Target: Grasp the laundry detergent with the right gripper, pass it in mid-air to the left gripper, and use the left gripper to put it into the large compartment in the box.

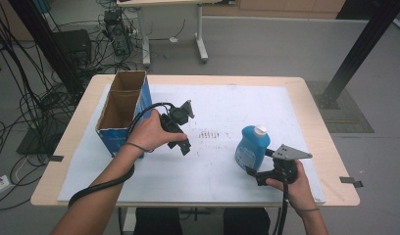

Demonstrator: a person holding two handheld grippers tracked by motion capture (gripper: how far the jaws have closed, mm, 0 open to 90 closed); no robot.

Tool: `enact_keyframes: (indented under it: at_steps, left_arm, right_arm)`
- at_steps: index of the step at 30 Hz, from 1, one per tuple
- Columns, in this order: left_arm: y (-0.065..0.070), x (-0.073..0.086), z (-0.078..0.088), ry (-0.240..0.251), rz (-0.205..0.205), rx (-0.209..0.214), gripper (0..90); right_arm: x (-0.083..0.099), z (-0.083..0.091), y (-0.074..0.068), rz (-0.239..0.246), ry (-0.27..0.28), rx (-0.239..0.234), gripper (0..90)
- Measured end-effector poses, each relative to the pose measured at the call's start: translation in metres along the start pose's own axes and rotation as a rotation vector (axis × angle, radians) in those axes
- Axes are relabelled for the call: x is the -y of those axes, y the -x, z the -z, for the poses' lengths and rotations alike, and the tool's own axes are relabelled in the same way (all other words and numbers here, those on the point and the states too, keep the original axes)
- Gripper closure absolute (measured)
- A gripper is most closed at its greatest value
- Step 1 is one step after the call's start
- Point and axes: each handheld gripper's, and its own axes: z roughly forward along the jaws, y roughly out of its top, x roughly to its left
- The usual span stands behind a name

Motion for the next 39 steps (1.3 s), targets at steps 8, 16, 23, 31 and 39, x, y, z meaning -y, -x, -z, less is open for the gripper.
enact_keyframes:
  at_steps: [8,16,23,31,39]
  left_arm:
    - [0.0017,0.003,-0.0016,0.005,0.006,-0.005,7.0]
    - [0.0022,0.0025,-0.0015,-0.002,0.004,-0.01,6.9]
    - [0.0028,0.0037,-0.0015,0.002,0.014,-0.014,6.9]
    - [0.0033,0.0033,-0.0028,-0.001,0.01,-0.011,6.9]
    - [0.0032,0.004,-0.0021,0.001,0.013,-0.011,6.8]
  right_arm:
    - [-0.0001,-0.005,0.0005,0.0,0.007,-0.003,3.3]
    - [0.0008,-0.0071,0.0016,-0.002,0.018,-0.006,3.1]
    - [0.002,-0.0084,0.0018,-0.001,0.021,-0.012,3.1]
    - [0.0027,-0.0083,0.0011,-0.004,0.026,-0.013,3.0]
    - [0.003,-0.0066,0.0015,-0.007,0.032,-0.013,3.1]
